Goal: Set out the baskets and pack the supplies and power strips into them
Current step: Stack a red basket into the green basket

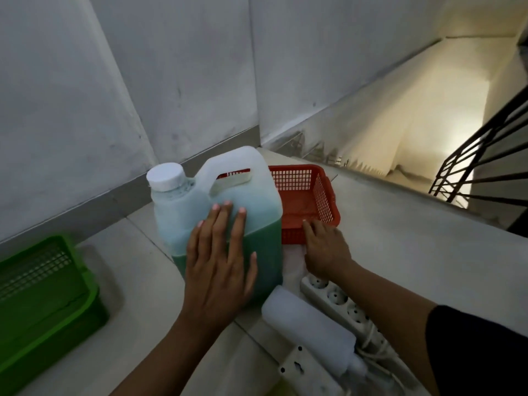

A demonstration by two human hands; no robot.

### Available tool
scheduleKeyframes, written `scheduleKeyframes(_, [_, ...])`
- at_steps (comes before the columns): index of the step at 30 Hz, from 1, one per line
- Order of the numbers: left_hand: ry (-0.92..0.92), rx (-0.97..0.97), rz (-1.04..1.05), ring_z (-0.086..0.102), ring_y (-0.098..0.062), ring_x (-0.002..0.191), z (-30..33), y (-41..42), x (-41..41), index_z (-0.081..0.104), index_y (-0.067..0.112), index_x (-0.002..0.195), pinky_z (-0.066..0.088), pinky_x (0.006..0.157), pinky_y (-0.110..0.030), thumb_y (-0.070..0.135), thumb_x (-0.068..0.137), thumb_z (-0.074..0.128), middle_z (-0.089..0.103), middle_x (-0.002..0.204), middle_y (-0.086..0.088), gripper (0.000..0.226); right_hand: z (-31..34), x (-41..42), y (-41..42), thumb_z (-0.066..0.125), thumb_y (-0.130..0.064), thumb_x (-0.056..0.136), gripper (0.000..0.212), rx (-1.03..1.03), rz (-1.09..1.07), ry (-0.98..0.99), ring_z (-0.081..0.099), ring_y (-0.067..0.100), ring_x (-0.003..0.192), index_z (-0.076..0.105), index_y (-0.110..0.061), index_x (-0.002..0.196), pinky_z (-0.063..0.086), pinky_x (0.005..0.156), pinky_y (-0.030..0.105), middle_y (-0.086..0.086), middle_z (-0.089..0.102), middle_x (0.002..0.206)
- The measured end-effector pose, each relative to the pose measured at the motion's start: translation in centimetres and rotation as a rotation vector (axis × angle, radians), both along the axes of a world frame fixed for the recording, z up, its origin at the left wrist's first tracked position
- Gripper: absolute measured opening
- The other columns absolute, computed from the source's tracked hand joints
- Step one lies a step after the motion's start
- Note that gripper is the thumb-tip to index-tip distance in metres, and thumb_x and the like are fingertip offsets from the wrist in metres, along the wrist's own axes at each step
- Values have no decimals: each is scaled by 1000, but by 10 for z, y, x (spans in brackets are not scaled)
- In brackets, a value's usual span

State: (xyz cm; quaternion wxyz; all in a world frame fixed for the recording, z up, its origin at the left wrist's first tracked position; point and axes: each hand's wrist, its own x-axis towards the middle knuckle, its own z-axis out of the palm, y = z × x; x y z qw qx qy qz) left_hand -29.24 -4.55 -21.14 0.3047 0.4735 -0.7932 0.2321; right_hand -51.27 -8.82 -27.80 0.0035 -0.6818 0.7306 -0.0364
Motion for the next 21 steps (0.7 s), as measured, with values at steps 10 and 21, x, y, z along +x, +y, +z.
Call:
scheduleKeyframes(10, [-21,-18,9,22,-30,139,-1,-3,-1,27,8,142,7,118,-38,34,81,60,25,148,-16,74,9,10,2,49,-24,96,23,-122,-119,-115,61,28,95,54,-13,116,53,79,38,12,55,114])
scheduleKeyframes(21, [-25,236,-2,61,-33,114,43,18,3,51,9,128,41,98,-48,43,84,43,61,128,-15,55,110,3,35,57,-21,88,32,-437,-258,-31,60,32,104,57,-12,118,47,85,42,11,63,117])
